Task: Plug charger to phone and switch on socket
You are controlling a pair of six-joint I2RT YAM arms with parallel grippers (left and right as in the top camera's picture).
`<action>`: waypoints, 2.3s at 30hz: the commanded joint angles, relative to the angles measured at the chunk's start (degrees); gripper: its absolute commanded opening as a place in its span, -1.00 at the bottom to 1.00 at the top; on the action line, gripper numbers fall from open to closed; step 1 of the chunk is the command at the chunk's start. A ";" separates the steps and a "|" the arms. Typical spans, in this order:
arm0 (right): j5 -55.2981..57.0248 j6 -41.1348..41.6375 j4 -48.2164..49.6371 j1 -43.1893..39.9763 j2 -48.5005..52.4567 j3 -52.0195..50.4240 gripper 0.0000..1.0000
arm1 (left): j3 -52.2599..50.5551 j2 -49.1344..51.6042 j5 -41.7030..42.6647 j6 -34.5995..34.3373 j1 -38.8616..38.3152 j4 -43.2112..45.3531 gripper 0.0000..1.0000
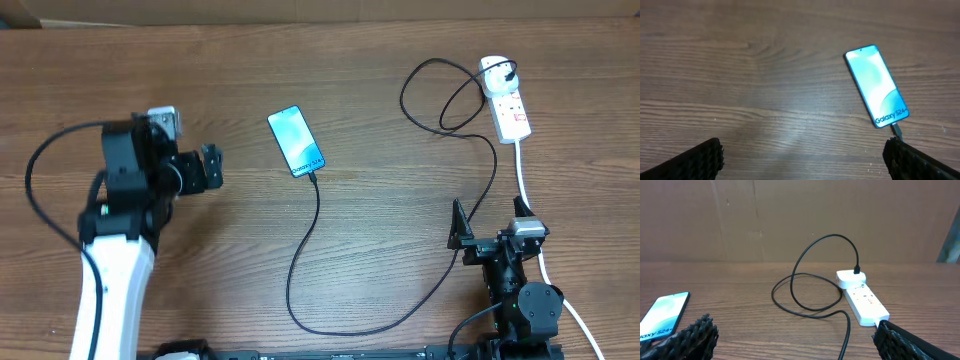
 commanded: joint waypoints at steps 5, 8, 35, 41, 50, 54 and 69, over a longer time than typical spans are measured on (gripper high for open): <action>0.17 0.11 0.33 -0.28 -0.52 -0.61 1.00 | -9.03 -11.87 0.02 1.29 0.28 4.26 0.99; 0.17 0.11 0.31 -0.28 -0.52 -0.61 1.00 | -13.55 -18.16 -1.20 1.29 0.28 5.64 0.99; 0.17 0.11 0.33 -0.28 -0.52 -0.61 1.00 | -41.13 -62.99 -3.02 0.68 0.24 14.51 0.99; 0.17 0.11 0.33 -0.28 -0.52 -0.61 1.00 | -49.20 -66.64 -2.89 0.61 0.24 25.00 0.99; 0.17 0.11 0.33 -0.28 -0.52 -0.61 1.00 | -53.70 -66.55 -4.85 0.46 0.22 30.86 0.99; 0.17 0.11 0.33 -0.28 -0.52 -0.61 1.00 | -53.70 -66.55 -6.80 2.38 0.22 29.09 0.99; 0.17 0.11 0.33 -0.28 -0.52 -0.61 1.00 | -53.70 -66.55 -6.58 4.07 0.04 29.09 0.99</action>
